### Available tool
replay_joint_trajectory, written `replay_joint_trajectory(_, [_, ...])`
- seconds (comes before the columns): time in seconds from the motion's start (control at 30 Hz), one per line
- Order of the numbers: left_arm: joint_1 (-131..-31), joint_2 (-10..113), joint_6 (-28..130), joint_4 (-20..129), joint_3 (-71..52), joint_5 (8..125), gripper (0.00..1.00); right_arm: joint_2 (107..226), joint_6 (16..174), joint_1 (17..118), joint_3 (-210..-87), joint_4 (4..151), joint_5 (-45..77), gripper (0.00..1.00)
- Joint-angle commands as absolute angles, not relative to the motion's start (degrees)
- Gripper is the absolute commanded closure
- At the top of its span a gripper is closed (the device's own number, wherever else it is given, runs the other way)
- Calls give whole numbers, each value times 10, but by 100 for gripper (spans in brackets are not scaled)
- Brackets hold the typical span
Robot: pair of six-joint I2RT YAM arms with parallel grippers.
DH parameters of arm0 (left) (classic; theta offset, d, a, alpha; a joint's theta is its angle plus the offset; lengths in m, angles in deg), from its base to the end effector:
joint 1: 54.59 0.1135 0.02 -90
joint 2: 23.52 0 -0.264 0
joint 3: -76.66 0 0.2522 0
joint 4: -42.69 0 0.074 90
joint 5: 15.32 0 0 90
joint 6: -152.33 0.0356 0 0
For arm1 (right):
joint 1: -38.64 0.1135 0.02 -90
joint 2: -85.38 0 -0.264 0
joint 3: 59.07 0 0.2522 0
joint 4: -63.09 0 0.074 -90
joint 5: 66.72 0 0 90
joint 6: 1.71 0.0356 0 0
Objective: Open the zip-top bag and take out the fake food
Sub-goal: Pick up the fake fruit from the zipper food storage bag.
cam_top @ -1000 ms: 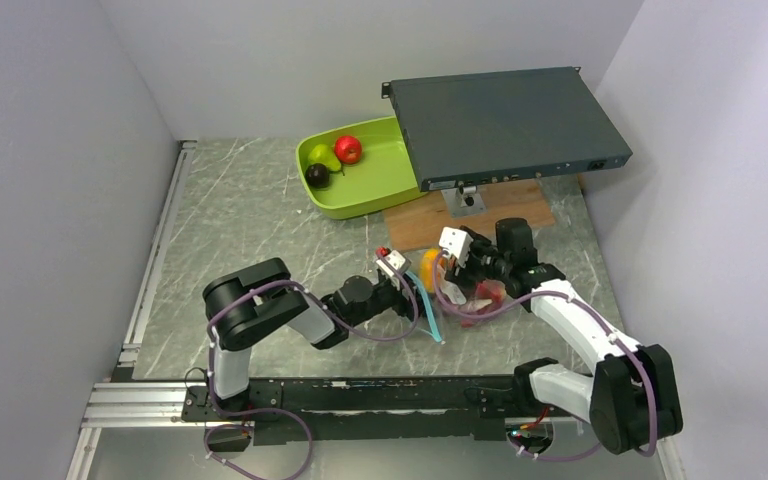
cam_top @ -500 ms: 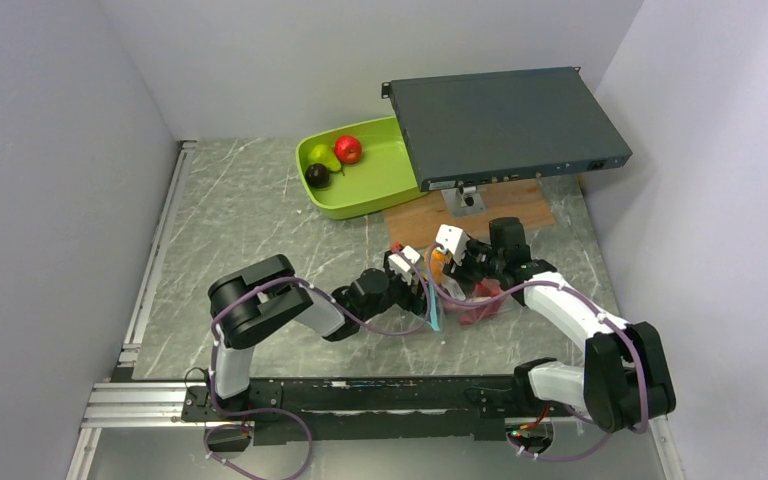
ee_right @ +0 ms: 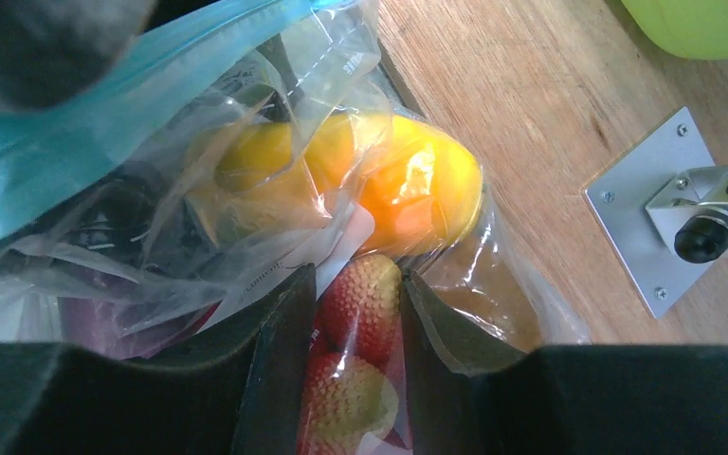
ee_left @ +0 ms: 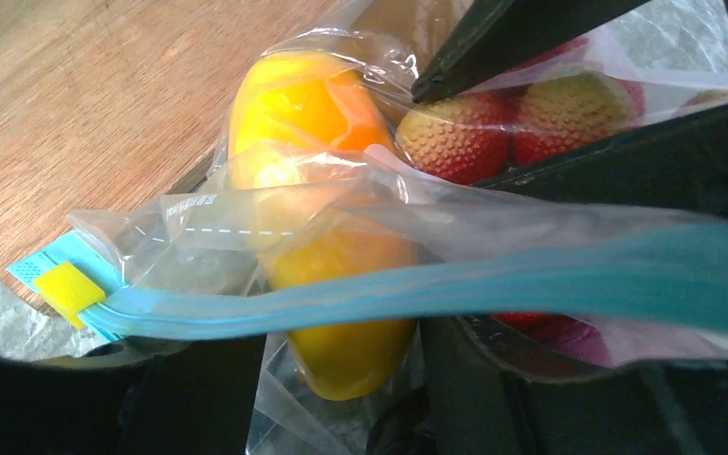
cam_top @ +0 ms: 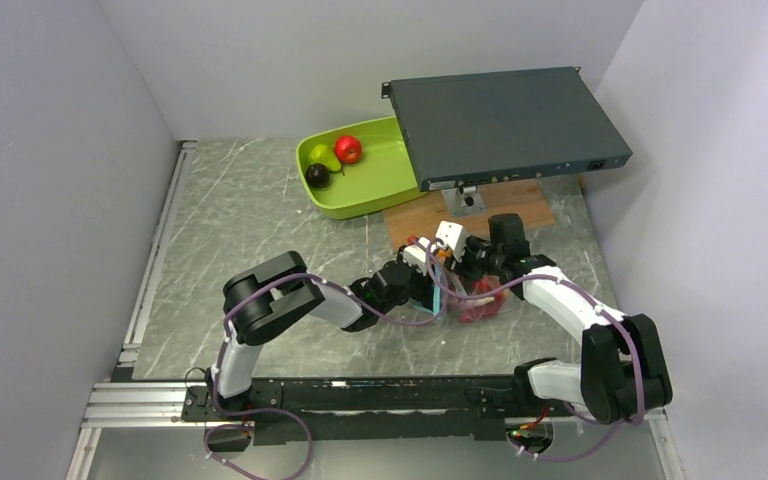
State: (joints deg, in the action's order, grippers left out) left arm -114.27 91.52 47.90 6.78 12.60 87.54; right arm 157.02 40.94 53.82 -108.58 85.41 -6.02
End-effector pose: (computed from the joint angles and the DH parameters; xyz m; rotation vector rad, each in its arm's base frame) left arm 0.2065 -0.3374 0.1285 0.5728 1.7960 -0.6984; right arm 0.2323 0.0811 0.1955 -1.3674 1.7802 0.3009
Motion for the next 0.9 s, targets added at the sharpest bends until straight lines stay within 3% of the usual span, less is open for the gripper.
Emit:
replay_joint_trajectory(0.0, [-1145,930,485,121,113,933,45,1568,413,538,-1101,884,-94,61])
replay_joint_trajectory(0.23, [-1144,879,502,133,138,928,78,1554,414,532,-1102,889,-102,61])
replay_joint_trajectory(0.43, [-1144,796,500,134,179,897,94,1544,413,521,-1100,890,-107,61])
replay_joint_trajectory(0.87, [-1122,699,464,197,231,798,98,1539,389,517,-1096,909,-136,61])
